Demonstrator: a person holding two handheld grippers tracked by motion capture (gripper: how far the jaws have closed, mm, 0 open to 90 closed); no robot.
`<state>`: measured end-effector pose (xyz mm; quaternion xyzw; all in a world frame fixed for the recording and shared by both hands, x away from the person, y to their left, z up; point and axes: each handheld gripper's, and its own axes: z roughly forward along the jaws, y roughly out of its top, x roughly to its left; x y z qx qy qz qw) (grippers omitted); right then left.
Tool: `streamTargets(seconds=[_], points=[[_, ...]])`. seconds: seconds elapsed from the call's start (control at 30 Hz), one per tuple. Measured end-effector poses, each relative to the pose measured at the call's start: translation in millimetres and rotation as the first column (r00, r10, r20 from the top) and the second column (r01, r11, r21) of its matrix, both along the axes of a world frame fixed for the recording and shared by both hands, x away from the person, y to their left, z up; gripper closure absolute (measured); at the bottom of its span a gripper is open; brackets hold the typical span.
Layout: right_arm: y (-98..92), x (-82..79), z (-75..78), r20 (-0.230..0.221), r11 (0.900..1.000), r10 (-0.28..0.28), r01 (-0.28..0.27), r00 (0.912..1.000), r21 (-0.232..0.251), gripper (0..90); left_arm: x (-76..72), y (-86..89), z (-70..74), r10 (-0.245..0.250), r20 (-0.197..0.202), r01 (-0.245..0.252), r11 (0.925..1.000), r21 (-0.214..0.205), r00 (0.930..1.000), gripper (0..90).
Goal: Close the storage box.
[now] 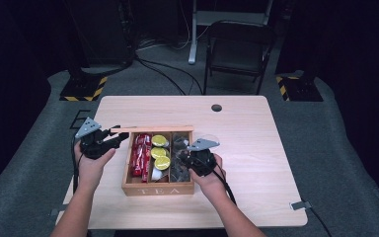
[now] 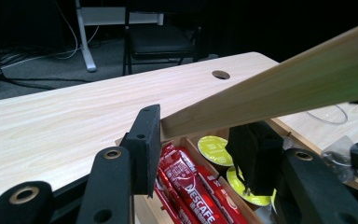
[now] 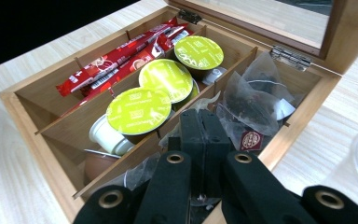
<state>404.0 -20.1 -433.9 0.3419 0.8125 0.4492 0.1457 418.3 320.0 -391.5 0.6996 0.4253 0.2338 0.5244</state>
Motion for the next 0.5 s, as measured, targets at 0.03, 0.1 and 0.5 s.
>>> streamTargets(seconds=[0.03, 0.1, 0.5], points=[[-1.8, -0.1, 1.0, 0.008, 1.0000, 0.007, -0.007, 0.9999, -0.001, 90.0, 0.1, 0.0, 0.0, 0.001, 0.001, -0.001, 1.0000, 0.000, 1.0000, 54.5], [-4.2, -2.4, 3.5, 0.004, 1.0000, -0.002, 0.002, 1.0000, 0.000, 90.0, 0.2, 0.0, -0.1, 0.001, 0.000, -0.001, 1.0000, -0.001, 1.0000, 54.5], [-15.8, -6.9, 16.8, 0.003, 0.9999, 0.000, 0.000, 1.0000, -0.013, 90.0, 0.3, 0.0, -0.4, 0.001, -0.001, -0.001, 1.0000, -0.005, 1.0000, 54.3]])
